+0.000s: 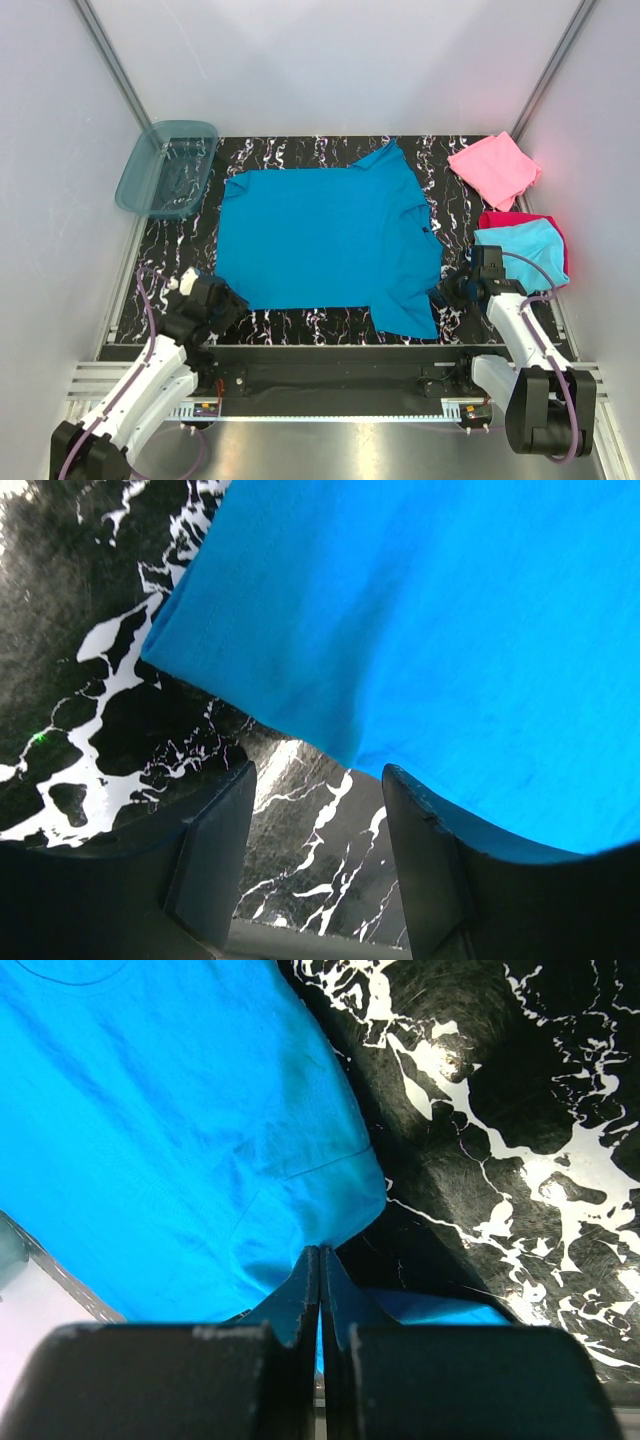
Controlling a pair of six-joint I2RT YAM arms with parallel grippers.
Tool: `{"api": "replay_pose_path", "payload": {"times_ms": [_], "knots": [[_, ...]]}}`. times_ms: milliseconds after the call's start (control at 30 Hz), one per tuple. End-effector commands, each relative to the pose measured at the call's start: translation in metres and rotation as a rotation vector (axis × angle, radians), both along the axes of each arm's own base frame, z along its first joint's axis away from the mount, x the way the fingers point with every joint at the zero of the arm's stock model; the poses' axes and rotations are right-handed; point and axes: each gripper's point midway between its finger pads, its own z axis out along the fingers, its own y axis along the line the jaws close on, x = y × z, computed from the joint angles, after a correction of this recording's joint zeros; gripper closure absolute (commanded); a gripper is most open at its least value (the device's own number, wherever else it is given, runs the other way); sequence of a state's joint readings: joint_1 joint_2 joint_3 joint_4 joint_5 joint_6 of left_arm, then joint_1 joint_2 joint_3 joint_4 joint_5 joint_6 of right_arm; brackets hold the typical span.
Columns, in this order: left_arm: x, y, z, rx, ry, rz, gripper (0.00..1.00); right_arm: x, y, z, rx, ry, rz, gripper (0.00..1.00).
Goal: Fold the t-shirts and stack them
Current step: Fold the tshirt
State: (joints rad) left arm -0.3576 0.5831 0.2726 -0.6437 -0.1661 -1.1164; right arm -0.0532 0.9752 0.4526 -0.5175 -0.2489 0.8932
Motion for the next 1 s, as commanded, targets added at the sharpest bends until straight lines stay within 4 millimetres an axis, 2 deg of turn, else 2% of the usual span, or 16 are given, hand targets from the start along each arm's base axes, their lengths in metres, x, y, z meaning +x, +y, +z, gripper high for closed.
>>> {"api": "replay_pose_path", "payload": {"times_ms": [0, 333, 433, 567, 600, 633, 967], "knots": [[0.005, 0.007, -0.006, 0.046, -0.006, 0.02, 0.4, 0.008, 0.0, 0.012, -0.002, -0.055, 0.015, 1.0], [0.018, 0.001, -0.007, 0.043, -0.025, -0.004, 0.46, 0.004, 0.0, 0.019, 0.0, -0.069, 0.005, 1.0], [0.02, -0.001, -0.01, 0.044, -0.02, -0.011, 0.52, 0.002, -0.001, 0.021, -0.004, -0.071, 0.003, 1.0], [0.02, -0.001, -0.01, 0.047, -0.02, -0.022, 0.83, 0.001, -0.002, 0.024, -0.007, -0.076, -0.003, 1.0], [0.02, -0.001, -0.009, 0.046, -0.025, -0.021, 0.96, 0.001, -0.002, 0.023, -0.01, -0.073, -0.004, 1.0], [0.019, 0.0, -0.01, 0.048, -0.025, -0.022, 1.0, 0.001, -0.002, 0.024, -0.008, -0.077, -0.003, 1.0], [0.018, 0.001, -0.005, 0.046, -0.047, -0.026, 1.0, 0.0, -0.004, 0.024, -0.019, -0.077, -0.01, 1.0]]}}
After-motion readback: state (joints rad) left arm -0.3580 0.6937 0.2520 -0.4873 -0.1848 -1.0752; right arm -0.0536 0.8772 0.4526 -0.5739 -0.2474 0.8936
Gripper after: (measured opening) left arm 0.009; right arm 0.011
